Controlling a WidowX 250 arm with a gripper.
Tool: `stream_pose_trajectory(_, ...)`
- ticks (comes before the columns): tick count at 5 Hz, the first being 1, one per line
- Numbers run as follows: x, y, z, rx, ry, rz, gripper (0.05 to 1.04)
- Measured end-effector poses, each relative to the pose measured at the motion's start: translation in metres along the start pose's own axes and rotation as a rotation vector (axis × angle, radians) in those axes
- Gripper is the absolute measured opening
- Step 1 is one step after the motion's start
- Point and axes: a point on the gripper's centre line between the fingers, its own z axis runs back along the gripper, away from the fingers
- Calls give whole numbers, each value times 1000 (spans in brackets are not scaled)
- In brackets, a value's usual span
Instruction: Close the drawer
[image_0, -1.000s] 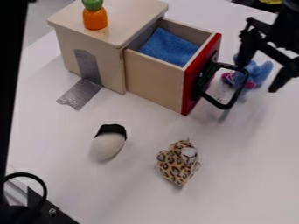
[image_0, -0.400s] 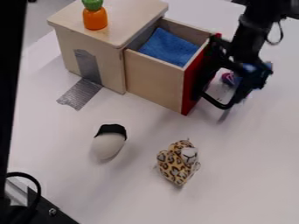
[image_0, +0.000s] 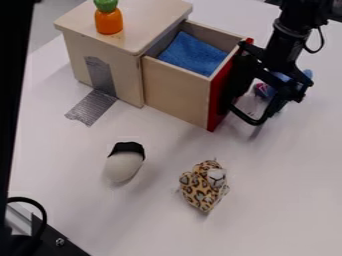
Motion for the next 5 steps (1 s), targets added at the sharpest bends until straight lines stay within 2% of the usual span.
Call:
stream_pose_trajectory(1, -6, 7, -29, -1, 75, 24, 433)
stream_pose_trajectory(2, -6, 15, -28, 5, 78, 28, 275)
stream_pose_trajectory(3, -3, 9, -22, 17, 68, 5, 441)
stream_pose_trajectory(4, -3, 12, -23, 33, 68, 35, 212)
stream_pose_trajectory(5, -3, 30, -26, 62, 61, 77, 143)
